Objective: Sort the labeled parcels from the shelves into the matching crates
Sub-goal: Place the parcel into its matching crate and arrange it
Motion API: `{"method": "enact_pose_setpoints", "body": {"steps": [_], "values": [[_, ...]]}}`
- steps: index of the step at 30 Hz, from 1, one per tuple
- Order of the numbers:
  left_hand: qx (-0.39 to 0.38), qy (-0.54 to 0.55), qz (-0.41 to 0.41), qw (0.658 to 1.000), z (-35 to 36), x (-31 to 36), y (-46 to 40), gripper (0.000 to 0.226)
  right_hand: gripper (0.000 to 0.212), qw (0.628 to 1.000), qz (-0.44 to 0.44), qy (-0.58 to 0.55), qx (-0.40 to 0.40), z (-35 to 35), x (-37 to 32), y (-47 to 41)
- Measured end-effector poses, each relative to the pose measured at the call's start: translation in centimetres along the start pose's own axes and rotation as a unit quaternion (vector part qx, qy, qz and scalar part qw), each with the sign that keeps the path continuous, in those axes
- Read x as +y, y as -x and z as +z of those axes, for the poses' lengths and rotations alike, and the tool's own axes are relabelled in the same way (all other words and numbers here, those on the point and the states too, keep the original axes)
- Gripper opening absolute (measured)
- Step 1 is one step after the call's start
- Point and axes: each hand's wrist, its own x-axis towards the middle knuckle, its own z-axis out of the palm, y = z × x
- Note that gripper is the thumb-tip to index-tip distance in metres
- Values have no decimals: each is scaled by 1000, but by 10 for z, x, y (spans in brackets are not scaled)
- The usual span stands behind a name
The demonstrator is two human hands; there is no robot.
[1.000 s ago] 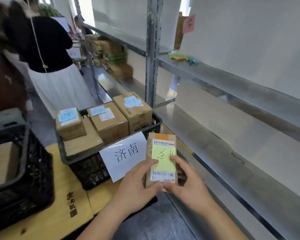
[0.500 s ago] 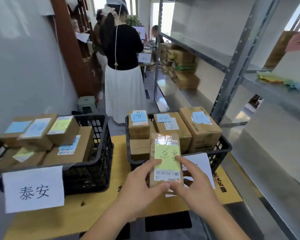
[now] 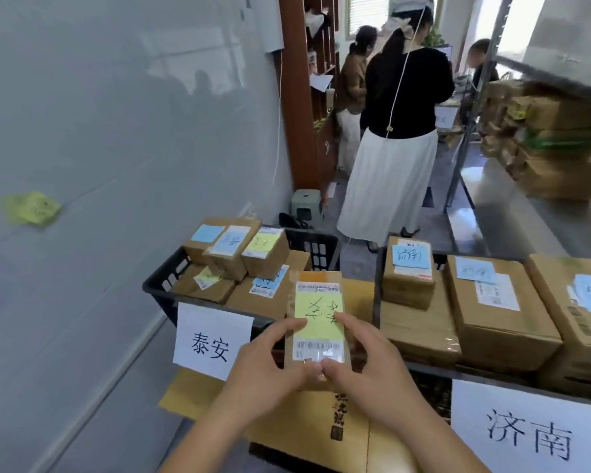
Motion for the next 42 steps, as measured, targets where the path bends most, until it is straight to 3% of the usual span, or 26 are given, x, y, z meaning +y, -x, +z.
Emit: {"method": "enact_pose_setpoints", "body": {"steps": [10, 15, 17, 20, 27, 34, 42], "values": [[52, 72, -47, 995, -92, -59, -66, 59, 60, 996, -56, 38, -57, 80, -37, -104], [30, 83, -38, 995, -155, -95, -128, 59, 37, 999, -25, 9, -22, 121, -56, -184], [17, 89, -35, 995, -180, -108, -154, 60, 44, 1000, -2, 25, 12, 133, -56, -223], [-1, 95, -24, 995, -212, -124, -188, 60, 64, 987, 18, 155, 32, 148, -50, -275], [-36, 69, 6, 997, -250, -142, -244, 64, 96, 921, 47, 386, -37, 179, -46, -348], [-61, 78, 18, 995, -245, -141, -262, 62, 97, 909, 79, 407, -41, 200, -43, -360], [-92, 80, 8, 993, -212, -130, -263, 61, 101, 920, 100, 378, -5, 173, -19, -340]]}}
